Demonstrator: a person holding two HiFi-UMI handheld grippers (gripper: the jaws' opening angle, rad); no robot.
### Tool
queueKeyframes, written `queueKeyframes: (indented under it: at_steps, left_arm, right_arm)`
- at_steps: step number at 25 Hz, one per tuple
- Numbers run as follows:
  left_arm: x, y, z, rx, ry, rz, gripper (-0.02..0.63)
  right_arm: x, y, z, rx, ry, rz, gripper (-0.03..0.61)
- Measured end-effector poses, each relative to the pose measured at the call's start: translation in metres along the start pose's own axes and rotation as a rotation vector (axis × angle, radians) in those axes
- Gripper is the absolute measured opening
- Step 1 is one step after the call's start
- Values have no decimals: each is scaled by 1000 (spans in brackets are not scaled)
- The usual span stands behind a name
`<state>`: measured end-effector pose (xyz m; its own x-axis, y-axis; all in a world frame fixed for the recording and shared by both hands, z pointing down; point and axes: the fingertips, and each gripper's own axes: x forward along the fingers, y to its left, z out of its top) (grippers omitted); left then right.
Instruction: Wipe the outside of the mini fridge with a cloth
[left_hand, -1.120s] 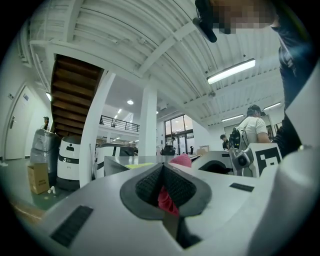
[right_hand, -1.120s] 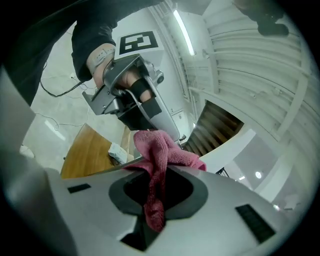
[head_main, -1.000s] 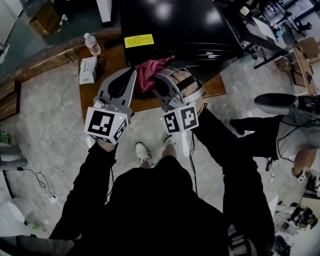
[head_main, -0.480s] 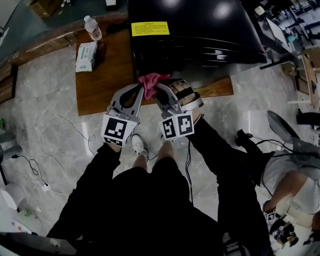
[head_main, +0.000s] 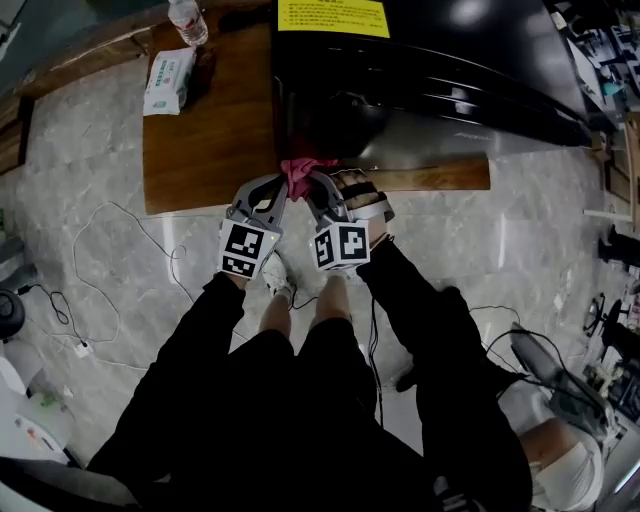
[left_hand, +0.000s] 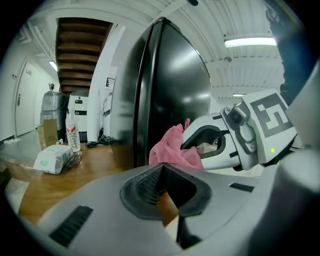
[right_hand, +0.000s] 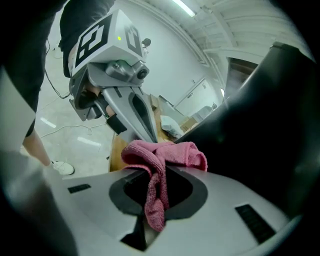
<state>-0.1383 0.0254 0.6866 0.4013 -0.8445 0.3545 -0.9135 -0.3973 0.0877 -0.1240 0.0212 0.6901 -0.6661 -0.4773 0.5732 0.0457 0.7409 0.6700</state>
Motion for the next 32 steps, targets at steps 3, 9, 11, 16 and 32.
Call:
queueKeyframes:
  at_steps: [3, 9, 11, 16, 32]
  left_arm:
    - [14, 7, -37, -51, 68, 3, 5]
    - [18, 14, -75, -124, 150, 8, 5]
    - [10, 10, -72, -122, 151, 5, 5]
    - [-30, -19, -26, -82, 99, -63, 5]
    - [-57, -189, 292, 48, -324, -412, 5]
  right_arm:
    - [24, 24, -20, 21, 31, 26, 54]
    - [47, 54, -42, 80, 107, 85, 55]
    - [39, 53, -36, 96, 96, 85, 55]
    - [-25, 23, 3, 195, 15, -15, 55]
    - [-338, -221, -39, 815, -117, -818, 55]
